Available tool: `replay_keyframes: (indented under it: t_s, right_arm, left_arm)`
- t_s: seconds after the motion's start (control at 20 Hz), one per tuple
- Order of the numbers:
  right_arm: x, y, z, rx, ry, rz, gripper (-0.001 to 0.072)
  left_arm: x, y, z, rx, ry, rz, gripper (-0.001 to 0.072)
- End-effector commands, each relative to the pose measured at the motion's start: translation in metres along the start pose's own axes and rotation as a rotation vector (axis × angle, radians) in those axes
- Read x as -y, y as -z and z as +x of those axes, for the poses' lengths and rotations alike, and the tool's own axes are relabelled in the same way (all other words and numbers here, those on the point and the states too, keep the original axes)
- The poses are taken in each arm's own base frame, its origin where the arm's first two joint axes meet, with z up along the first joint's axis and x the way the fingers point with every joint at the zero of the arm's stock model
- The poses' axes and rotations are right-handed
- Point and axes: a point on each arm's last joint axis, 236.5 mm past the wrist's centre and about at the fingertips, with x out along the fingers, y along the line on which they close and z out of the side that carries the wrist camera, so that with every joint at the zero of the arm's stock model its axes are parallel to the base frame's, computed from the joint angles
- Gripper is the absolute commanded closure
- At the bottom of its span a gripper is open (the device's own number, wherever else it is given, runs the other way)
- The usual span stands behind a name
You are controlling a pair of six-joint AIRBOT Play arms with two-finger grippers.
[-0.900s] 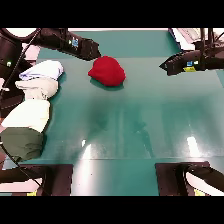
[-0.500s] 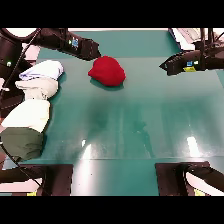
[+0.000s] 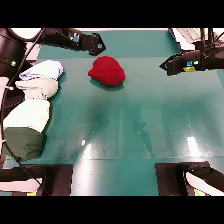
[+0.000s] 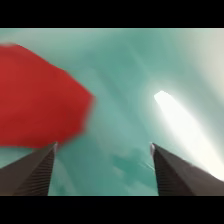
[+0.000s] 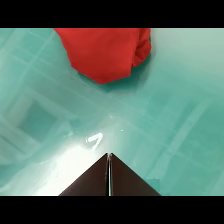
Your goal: Fold the shirts.
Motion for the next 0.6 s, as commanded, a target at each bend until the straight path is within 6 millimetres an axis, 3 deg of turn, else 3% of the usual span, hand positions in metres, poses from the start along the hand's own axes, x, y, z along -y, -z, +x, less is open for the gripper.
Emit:
replay_keyframes:
  t_s: [0.0,0.3,0.45,0.55]
  right_arm:
    - [-0.001,-0.001,-0.001,0.002,-0.002,0.0,0.0696]
    - [-0.002,-0.001,-0.001,0.003,-0.008,0.003,0.0695]
    - [-0.002,-0.001,-0.001,0.004,-0.008,0.003,0.0696]
    - [-0.002,-0.001,0.0,0.003,-0.009,0.003,0.0696]
  left_arm:
    - [-0.059,-0.007,0.032,0.058,-0.177,0.009,0.0023]
    - [-0.148,0.089,0.145,-0.135,-0.251,-0.096,0.0021]
    - [-0.162,0.118,0.187,-0.138,-0.224,-0.149,0.0022]
    - [-0.165,0.126,0.202,-0.127,-0.21,-0.168,0.0022]
